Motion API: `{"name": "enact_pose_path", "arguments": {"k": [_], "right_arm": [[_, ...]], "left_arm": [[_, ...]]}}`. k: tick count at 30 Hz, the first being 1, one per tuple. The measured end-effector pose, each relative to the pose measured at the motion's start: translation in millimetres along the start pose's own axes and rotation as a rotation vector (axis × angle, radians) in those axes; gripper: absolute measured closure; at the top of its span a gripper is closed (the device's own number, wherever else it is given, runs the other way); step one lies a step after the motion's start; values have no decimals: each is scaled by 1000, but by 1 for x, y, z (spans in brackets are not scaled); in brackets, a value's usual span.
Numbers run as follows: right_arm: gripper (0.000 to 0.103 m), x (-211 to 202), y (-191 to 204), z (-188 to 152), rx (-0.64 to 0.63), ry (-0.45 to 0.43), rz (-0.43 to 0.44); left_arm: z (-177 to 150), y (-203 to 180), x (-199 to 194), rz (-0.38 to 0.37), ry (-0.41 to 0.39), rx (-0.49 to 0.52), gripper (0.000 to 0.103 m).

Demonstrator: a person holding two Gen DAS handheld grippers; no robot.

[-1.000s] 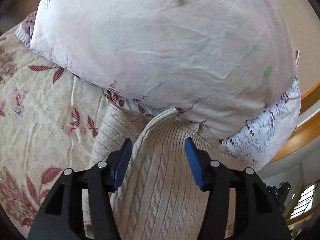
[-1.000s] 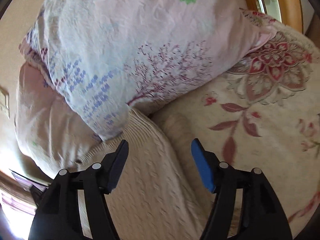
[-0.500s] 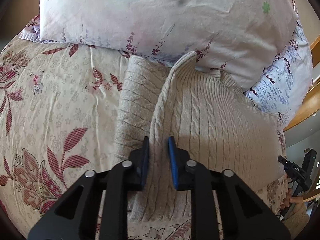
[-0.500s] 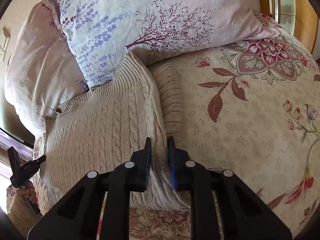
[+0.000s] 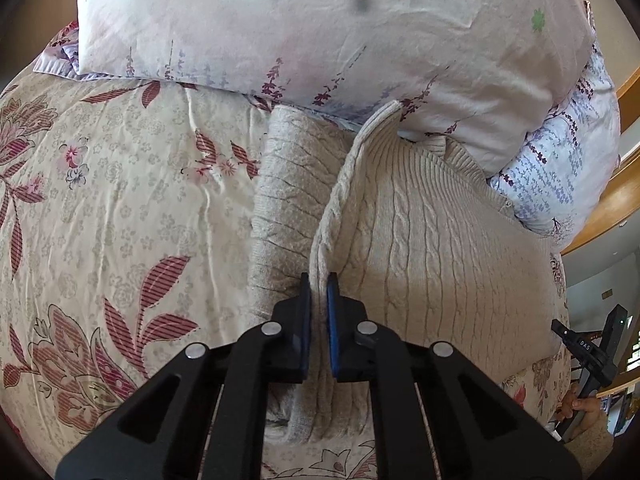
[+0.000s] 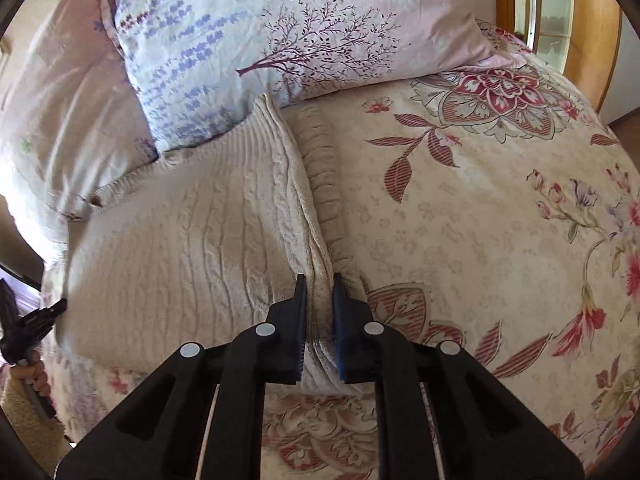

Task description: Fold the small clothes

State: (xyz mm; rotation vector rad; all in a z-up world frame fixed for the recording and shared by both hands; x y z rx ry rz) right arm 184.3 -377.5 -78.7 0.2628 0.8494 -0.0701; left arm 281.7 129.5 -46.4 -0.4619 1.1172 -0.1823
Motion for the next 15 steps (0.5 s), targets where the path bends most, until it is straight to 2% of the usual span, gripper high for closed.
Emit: {"name": "enact_pose_path", "arguments": {"k": [4, 6, 7, 9, 10, 11, 12, 15], "right_arm": [[91, 6, 12, 9, -91, -19, -89], [87, 5, 17, 11, -122, -18, -116], [81, 2, 18, 12, -124, -27, -121], [64, -11, 22, 14, -124, -75, -113], [51, -17, 26, 16, -129, -100, -109], [45, -24, 32, 18, -140, -129, -93], [45, -25, 40, 20, -156, -140, -67], [45, -17, 61, 21, -206, -116, -24]], "left_arm": [[-1, 1, 0, -10, -17, -18, 93], [-3, 3, -4, -27, -18, -39, 90], [-3, 3, -6, -36, -22, -49, 89], [-3, 5, -15, -43, -43, -66, 73], [-3, 6, -19, -46, -56, -74, 68], [-2, 6, -23, -53, -71, -83, 60], [0, 8, -27, -51, -85, -96, 54], [4, 14, -31, -54, -88, -126, 52]]}}
Point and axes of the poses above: each gripper's, at about its wrist camera, not at the fingertips, and x roughly the way its jaws point, y to its left, z to its top, the point moved 7 cm from there along x, roughly the way its jaws point, and after that the axes turned 7 degrees about -x, right-handed, at the moved point
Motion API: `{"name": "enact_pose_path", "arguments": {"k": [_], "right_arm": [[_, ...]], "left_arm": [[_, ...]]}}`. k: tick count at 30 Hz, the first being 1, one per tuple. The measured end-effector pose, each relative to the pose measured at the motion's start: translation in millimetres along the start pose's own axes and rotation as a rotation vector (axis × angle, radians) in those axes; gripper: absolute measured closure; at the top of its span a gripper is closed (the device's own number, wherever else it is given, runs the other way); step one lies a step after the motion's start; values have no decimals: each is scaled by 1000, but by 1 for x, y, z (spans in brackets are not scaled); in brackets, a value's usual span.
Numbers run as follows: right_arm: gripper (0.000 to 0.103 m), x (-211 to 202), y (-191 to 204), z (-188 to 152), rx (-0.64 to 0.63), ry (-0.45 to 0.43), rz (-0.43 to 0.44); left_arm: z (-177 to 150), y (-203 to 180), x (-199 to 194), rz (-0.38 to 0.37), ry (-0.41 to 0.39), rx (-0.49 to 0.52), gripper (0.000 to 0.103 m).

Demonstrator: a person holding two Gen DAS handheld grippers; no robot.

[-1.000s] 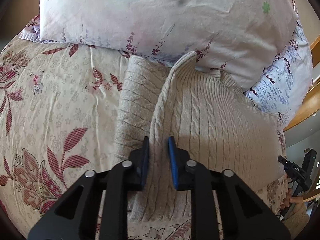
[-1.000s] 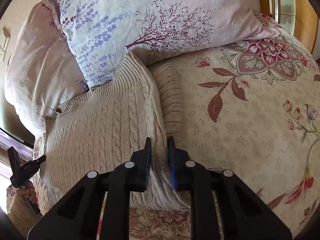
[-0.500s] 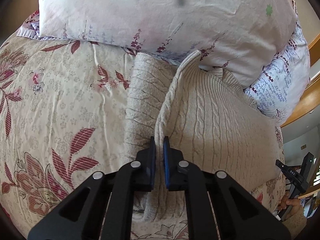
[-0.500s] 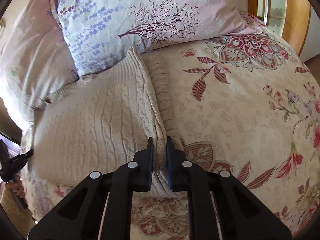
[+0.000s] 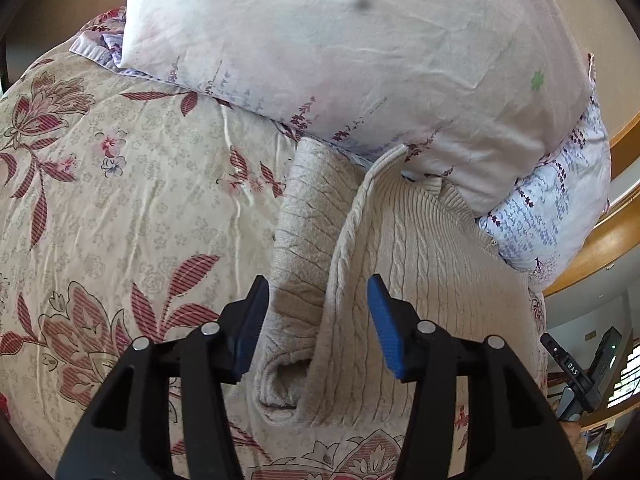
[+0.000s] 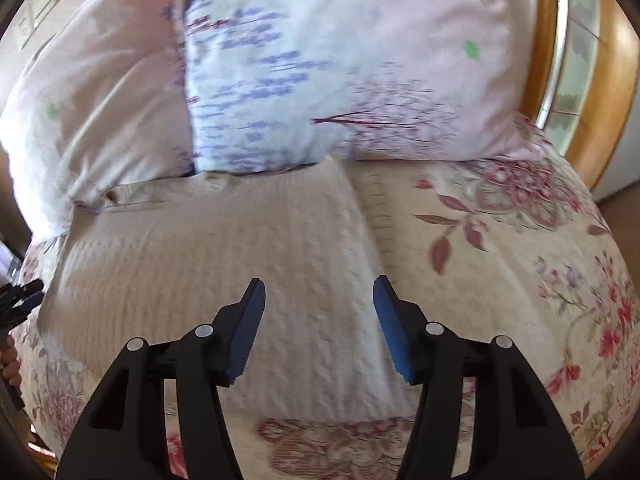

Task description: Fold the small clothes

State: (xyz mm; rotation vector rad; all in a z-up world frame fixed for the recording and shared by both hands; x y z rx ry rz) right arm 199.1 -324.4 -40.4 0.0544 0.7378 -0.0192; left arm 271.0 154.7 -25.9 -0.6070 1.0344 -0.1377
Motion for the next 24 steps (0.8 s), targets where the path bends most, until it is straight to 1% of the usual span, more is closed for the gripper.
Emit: {"name": "enact_pose_path", "arguments": {"k": [1, 3, 6, 9, 10, 15, 16, 18, 21, 24], "right_arm": [[45, 4, 8, 0, -17, 10, 11], [45, 12, 22, -2, -49, 39, 26], [45, 23, 35, -7, -69, 77, 43], [44, 29, 42, -12, -82, 102, 51], [42, 29, 43, -14, -84, 104, 52], [40, 31, 40, -18, -82, 115, 61], [39, 31, 40, -19, -80, 116, 63], [38, 31, 42, -21, -79, 116, 64], [35, 33, 44, -21, -83, 116, 65], [33, 35, 46, -21, -89, 114, 65]], "left_arm": [[2, 2, -1, -6, -2, -16, 51], [6, 6, 1, -11, 5, -52, 45], [10, 8, 11, -19, 38, -87, 44], [10, 8, 23, -72, 82, -142, 44], [11, 7, 26, -95, 91, -164, 44], [14, 6, 32, -151, 79, -217, 43], [14, 5, 33, -152, 76, -217, 44], [13, 3, 37, -140, 76, -199, 52], [11, -2, 42, -118, 72, -175, 59], [8, -7, 47, -101, 79, -158, 60]]}}
Point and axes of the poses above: each gripper's, at about its wrist camera, not at the fingertips, and x roughly the way its jaws point, y to its left, z to its top, the point moved 7 cm from there along x, roughly the way its jaws point, and after that the axes turned 7 degrees about -x, right-handed, at the moved point
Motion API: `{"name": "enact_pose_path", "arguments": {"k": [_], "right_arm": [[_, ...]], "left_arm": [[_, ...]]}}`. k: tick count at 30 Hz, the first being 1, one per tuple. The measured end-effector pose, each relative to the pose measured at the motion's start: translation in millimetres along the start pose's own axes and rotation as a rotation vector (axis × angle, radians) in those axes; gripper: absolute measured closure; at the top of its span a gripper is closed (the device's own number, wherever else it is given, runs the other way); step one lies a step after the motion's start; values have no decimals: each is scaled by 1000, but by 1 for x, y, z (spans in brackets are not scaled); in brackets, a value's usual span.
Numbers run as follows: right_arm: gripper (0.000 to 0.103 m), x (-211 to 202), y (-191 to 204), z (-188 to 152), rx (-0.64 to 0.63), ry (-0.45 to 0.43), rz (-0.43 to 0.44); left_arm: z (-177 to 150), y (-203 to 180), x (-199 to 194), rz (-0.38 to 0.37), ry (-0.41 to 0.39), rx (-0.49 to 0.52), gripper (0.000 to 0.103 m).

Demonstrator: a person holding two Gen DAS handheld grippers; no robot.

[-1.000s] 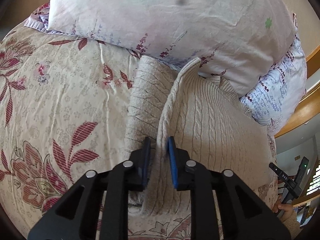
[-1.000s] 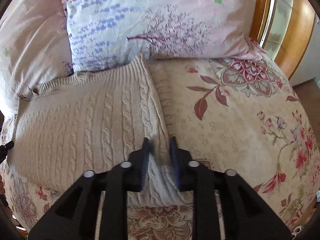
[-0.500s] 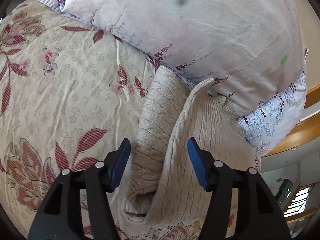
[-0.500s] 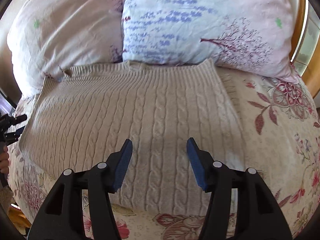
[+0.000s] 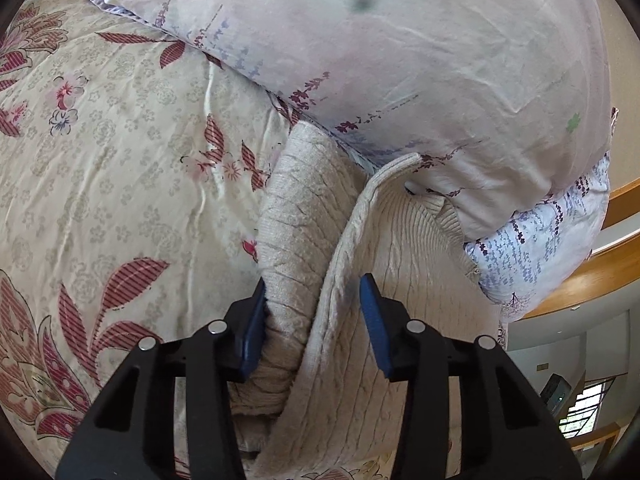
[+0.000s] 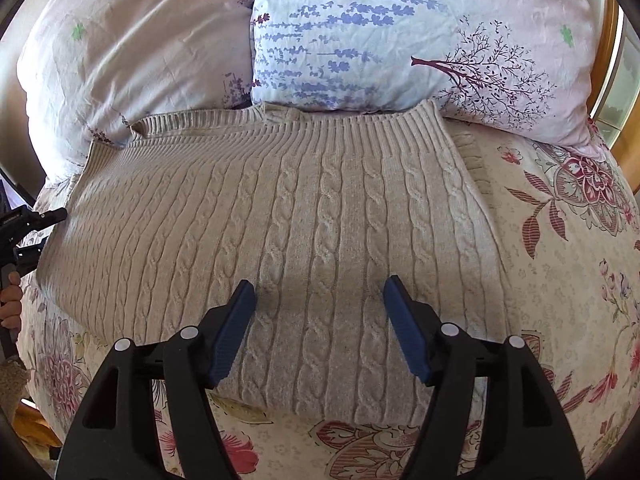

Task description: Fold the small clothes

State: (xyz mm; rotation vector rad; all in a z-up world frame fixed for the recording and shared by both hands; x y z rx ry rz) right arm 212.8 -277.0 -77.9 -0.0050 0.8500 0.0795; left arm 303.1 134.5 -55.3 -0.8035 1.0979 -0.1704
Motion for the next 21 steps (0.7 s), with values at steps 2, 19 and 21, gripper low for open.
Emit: {"name": "enact_pose_path", "arguments": {"k": [2, 19, 21], "right_arm": [[32, 2, 1, 1, -4, -1, 0], [32, -11, -8, -1, 57, -37, 49], [32, -16, -14, -2, 67, -45, 50]], "left_arm": [[-2, -4, 2, 17, 2, 18, 61], [-24, -132, -33, -263, -36, 61, 85], [-33, -159, -32, -312, -19, 82, 85]]}}
Point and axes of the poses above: each gripper's, at about its wrist camera, not at the fingertips, and x roughly the way its jaws point, y to its left, z to its top, the point moved 7 cm from there along x, roughly the way its jaws point, and after that the axes turned 7 degrees about -x, right-handed, at the moved point
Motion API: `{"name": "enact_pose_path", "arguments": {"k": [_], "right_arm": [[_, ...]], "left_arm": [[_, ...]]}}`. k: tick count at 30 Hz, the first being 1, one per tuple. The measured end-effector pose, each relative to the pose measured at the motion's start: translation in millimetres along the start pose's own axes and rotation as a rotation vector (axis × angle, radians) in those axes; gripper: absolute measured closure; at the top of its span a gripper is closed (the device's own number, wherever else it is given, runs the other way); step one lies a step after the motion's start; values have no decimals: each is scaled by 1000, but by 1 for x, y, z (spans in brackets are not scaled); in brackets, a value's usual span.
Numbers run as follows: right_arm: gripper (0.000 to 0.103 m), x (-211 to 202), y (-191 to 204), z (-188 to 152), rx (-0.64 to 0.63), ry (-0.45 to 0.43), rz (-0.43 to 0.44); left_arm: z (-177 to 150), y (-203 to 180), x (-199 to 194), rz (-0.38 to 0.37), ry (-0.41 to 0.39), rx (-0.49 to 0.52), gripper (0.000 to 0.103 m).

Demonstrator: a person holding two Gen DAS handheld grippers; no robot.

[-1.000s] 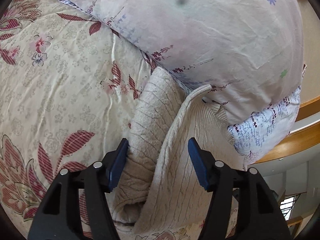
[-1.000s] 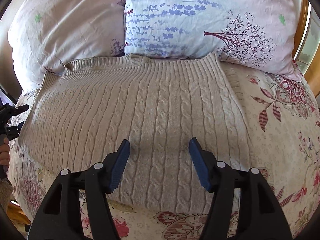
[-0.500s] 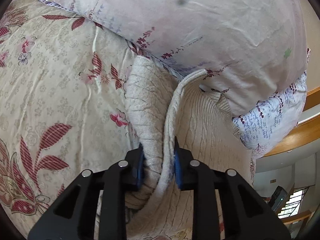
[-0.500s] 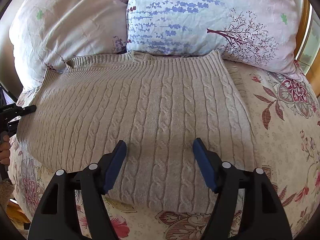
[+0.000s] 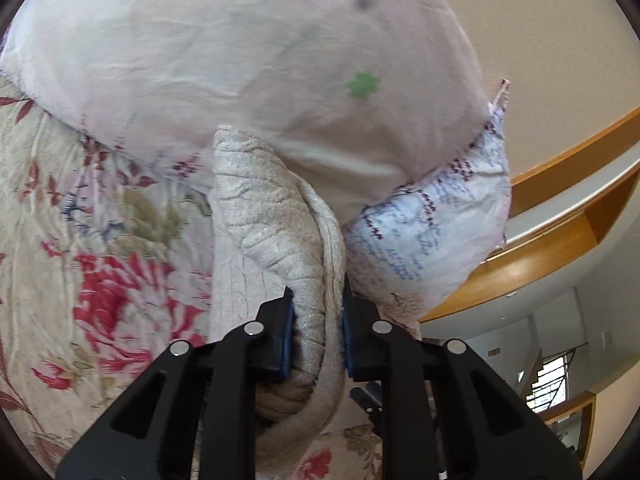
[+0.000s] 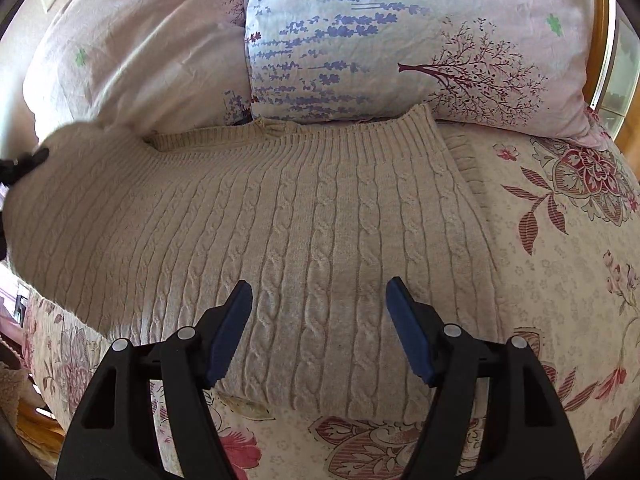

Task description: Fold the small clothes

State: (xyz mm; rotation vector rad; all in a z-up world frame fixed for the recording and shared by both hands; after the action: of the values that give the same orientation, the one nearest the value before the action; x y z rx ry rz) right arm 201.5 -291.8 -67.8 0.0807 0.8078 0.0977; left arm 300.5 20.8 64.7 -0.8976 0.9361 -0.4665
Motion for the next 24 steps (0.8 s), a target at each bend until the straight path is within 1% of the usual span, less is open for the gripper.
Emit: {"name": "enact_pose_path", "arguments": {"k": [4, 7, 9, 12, 16, 20, 23, 24], "right_arm": [[32, -13, -14, -2, 22, -20, -2], [32, -23, -28, -5, 39, -36, -7], [32, -31, -36, -7, 57, -48, -11], [32, -41, -49, -12, 84, -58, -15], [32, -49, -62, -19, 112, -61, -24], [32, -49, -72, -20, 164, -63, 2], [32, -50, -74, -19, 209, -71, 48], [32, -52, -75, -16, 226, -77, 71]], "left_arm": [[-20, -40, 28, -73, 56, 39, 85], [-40, -57, 57, -78, 103, 72, 85], [-55, -59, 78, -55, 136, 91, 85], [-74, -54, 107, -19, 179, 83, 85], [-94, -43, 132, 26, 226, 68, 85], [-108, -33, 153, 80, 254, 58, 84], [-117, -33, 162, 121, 252, 103, 79], [-119, -36, 164, 126, 252, 116, 70]]}}
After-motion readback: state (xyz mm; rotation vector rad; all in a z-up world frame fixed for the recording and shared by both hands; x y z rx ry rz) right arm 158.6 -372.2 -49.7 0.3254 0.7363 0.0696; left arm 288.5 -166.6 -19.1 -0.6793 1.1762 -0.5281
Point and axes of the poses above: each gripper's, at about its wrist camera, not at the fingertips, and x roughly the way its jaws point, y to its left, z to its top, the point moved 7 cm from there along x, roughly the way its jaws point, and after that the axes turned 7 degrees about -x, right-handed, at the moved point
